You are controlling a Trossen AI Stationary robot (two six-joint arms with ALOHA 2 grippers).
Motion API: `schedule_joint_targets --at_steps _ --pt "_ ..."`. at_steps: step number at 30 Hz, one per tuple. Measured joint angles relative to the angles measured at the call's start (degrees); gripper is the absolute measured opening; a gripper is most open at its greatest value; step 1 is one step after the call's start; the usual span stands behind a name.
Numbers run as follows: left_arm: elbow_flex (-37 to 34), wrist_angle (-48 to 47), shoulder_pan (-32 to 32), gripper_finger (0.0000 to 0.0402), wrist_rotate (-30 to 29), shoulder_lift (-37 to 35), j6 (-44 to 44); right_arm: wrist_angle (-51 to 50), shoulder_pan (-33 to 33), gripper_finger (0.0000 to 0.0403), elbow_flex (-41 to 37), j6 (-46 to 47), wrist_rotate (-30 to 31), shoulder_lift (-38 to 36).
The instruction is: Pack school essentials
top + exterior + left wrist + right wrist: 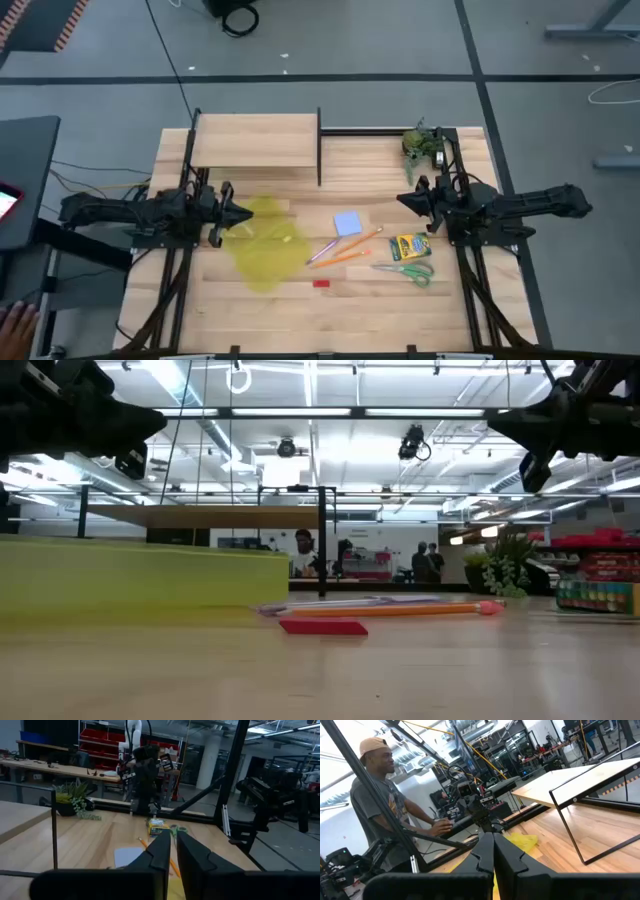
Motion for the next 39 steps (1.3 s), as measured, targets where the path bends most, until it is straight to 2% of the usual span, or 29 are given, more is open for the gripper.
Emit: schedule_joint_targets --at_steps 30,39 --pt "0.0 0.0 0.0 0.0028 0.0 0.0 0.0 0.0 0.0 0.0010 0.0 0.0 0.0 0.0" --pt "0.0 0.0 0.0 0.0039 0.0 0.0 0.0 0.0 0.0 0.0010 0.0 0.0 0.0 0.0"
